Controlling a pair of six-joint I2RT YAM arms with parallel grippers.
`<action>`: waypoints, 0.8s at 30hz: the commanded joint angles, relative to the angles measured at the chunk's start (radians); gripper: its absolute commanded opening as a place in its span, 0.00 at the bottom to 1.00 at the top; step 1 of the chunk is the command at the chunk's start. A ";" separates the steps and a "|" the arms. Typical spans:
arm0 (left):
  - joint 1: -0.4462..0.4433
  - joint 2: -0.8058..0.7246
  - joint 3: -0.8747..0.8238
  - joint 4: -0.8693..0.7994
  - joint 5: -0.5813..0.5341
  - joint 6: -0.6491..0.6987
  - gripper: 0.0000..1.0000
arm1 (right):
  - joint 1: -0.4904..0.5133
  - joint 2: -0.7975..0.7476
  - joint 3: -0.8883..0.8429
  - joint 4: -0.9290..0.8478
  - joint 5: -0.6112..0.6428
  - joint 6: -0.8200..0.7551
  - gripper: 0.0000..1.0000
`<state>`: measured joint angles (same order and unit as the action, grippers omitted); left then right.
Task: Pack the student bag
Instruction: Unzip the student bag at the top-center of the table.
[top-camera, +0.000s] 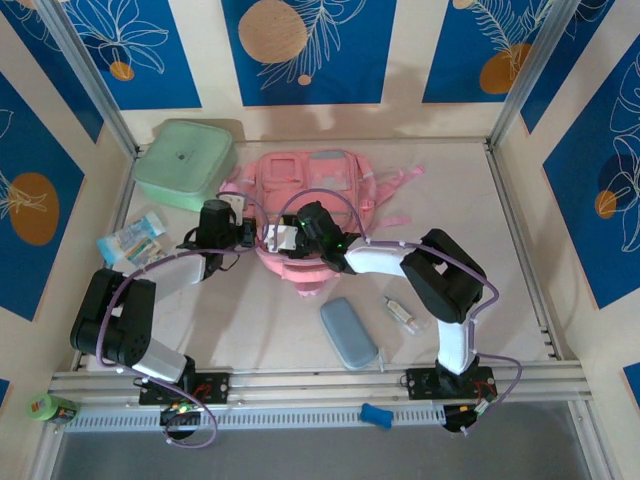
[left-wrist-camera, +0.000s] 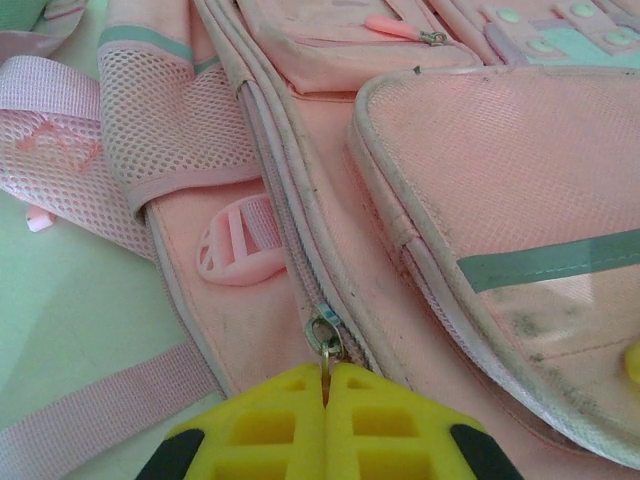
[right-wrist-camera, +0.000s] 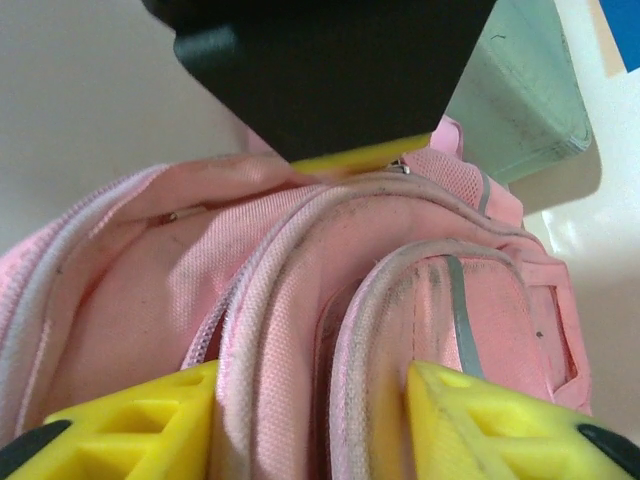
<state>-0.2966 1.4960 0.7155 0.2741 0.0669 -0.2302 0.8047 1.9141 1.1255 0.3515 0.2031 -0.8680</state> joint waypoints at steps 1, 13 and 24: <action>0.008 -0.011 0.035 0.024 0.008 -0.009 0.00 | -0.019 0.010 0.034 0.034 0.027 -0.023 0.51; 0.010 -0.026 0.021 0.018 -0.043 0.001 0.00 | -0.083 -0.151 -0.080 0.037 -0.138 0.020 0.07; 0.045 0.124 0.152 0.071 -0.033 -0.058 0.00 | -0.181 -0.283 -0.143 -0.073 -0.285 0.043 0.00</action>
<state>-0.2962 1.5806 0.8154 0.3077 0.0914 -0.2535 0.6540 1.6958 1.0061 0.3199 -0.0677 -0.8566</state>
